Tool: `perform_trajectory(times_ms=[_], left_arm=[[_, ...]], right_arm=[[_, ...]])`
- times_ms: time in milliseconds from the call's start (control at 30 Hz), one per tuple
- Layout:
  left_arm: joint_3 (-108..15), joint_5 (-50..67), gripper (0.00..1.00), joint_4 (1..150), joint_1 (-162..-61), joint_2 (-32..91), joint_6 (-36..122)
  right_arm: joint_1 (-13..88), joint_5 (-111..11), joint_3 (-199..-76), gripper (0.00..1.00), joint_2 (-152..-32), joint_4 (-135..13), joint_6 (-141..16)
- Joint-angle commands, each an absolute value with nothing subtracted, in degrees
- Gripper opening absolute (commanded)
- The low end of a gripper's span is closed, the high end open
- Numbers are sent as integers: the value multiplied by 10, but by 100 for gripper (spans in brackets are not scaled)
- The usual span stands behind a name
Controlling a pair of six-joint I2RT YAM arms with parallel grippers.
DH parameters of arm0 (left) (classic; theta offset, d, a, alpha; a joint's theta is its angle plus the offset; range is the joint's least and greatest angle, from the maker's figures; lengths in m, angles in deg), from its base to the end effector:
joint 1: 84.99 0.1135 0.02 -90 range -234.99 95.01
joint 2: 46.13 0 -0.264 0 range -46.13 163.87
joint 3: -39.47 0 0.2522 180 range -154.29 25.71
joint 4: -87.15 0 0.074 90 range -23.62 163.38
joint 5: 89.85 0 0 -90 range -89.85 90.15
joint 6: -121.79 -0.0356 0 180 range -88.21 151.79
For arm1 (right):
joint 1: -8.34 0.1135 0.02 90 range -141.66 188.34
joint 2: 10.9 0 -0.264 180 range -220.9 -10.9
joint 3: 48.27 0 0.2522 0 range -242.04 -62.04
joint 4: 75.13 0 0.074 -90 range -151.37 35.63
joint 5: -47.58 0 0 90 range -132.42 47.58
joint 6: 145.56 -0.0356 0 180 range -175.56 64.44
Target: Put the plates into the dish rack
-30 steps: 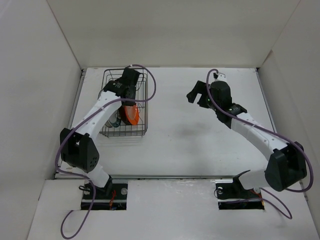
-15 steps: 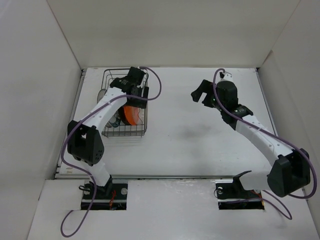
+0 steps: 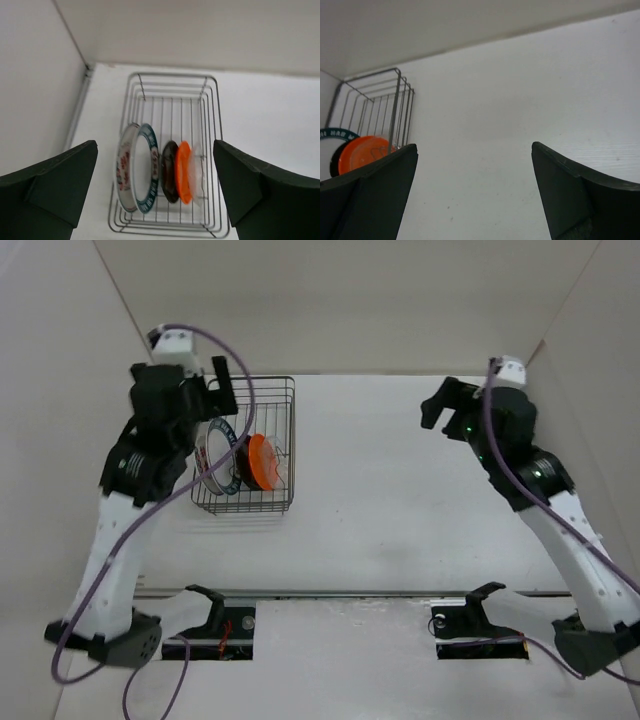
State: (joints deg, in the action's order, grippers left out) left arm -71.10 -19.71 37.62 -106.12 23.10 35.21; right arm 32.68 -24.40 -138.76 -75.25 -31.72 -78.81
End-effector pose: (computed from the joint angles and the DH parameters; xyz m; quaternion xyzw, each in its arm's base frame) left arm 0.2115 -0.0688 0.5116 0.0030 0.7530 -0.0098 0.6580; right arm 0.2188 0.0869 0.4306 0.0853 0.7962 0.1209 0.5867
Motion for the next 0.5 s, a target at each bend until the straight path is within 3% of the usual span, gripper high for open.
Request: perform_trajectory(times_ms=[0, 267, 467], left_arm=[[-620, -248, 100, 462, -1047, 134, 317], [-552, -285, 100, 446, -1005, -64, 330], [-522, -268, 100, 417, -980, -121, 330]], right_arm=[[333, -159, -1434, 100, -665, -232, -768], [333, -142, -1469, 100, -576, -151, -768], [333, -174, -1470, 100, -565, -143, -768]])
